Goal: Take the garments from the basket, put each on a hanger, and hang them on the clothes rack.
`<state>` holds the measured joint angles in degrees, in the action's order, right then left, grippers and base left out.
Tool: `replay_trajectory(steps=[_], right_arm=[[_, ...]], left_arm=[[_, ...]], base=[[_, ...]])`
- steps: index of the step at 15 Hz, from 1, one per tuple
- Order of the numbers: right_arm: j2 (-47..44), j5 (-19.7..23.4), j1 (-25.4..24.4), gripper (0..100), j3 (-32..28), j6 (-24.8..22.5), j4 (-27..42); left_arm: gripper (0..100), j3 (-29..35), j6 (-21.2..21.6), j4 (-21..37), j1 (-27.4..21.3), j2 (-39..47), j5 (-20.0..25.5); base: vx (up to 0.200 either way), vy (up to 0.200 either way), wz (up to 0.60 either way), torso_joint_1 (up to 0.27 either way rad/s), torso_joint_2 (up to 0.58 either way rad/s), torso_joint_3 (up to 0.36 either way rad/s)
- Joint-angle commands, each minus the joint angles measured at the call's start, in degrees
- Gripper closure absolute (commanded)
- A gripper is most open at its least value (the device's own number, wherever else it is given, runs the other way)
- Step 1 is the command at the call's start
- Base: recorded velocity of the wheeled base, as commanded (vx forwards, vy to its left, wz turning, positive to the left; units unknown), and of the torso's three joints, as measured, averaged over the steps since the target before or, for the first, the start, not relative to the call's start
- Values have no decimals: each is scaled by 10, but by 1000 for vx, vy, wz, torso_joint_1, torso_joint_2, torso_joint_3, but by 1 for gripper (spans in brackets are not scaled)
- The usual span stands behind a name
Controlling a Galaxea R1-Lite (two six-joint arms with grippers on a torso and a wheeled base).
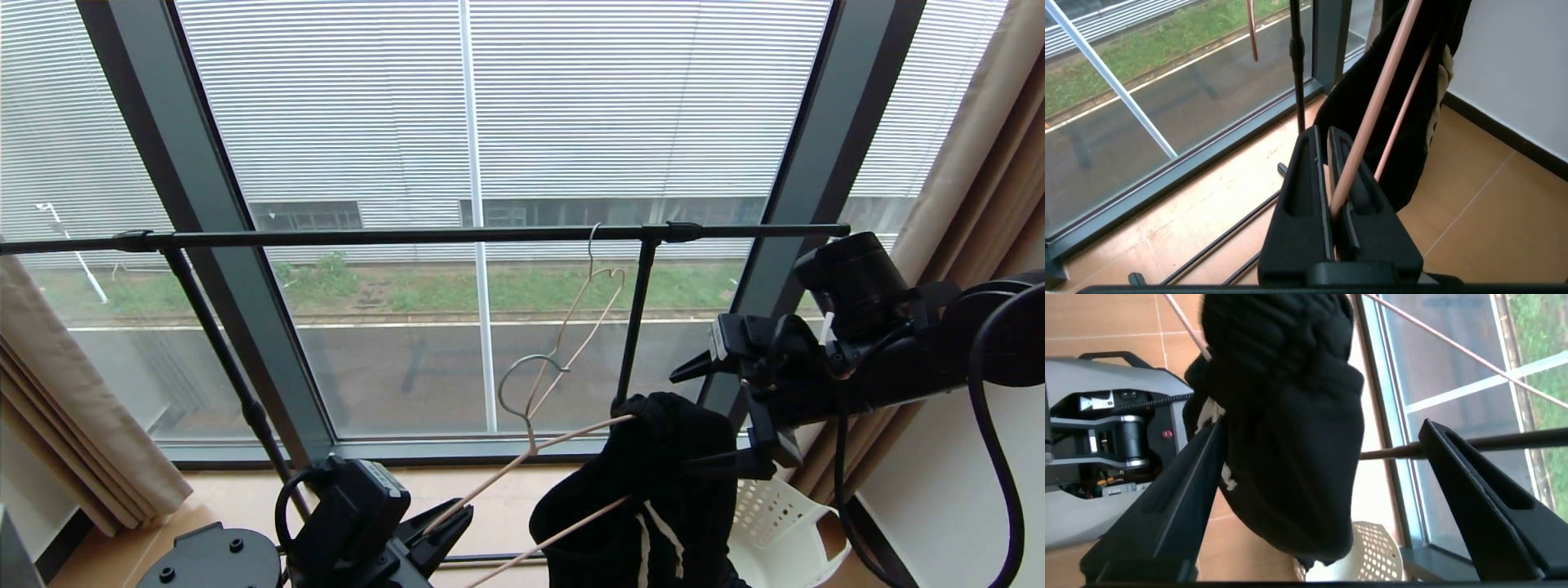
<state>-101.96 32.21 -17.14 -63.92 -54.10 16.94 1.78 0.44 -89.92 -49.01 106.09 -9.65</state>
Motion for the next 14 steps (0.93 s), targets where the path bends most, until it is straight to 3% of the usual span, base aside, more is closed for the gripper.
replay_trajectory(steps=[1, 2, 7, 14], right_arm=[[-25, -7, 2, 0, -11, 0, 0], [-38, -26, 2, 0, -23, 0, 1], [-54, -26, -5, 0, -59, 6, 1], [-61, -22, -57, 0, -78, 15, 1]], left_arm=[[100, 0, 0, -1, -1, -4, 0], [100, 0, 0, -1, -2, -6, 0], [100, 0, 0, -1, -3, -5, 0], [100, 0, 0, -1, -3, -5, 0]], base=[[0, 0, 0, 0, 0, 0], [0, 0, 0, 0, 0, 0], [0, 0, 0, 0, 0, 0], [0, 0, 0, 0, 0, 0]])
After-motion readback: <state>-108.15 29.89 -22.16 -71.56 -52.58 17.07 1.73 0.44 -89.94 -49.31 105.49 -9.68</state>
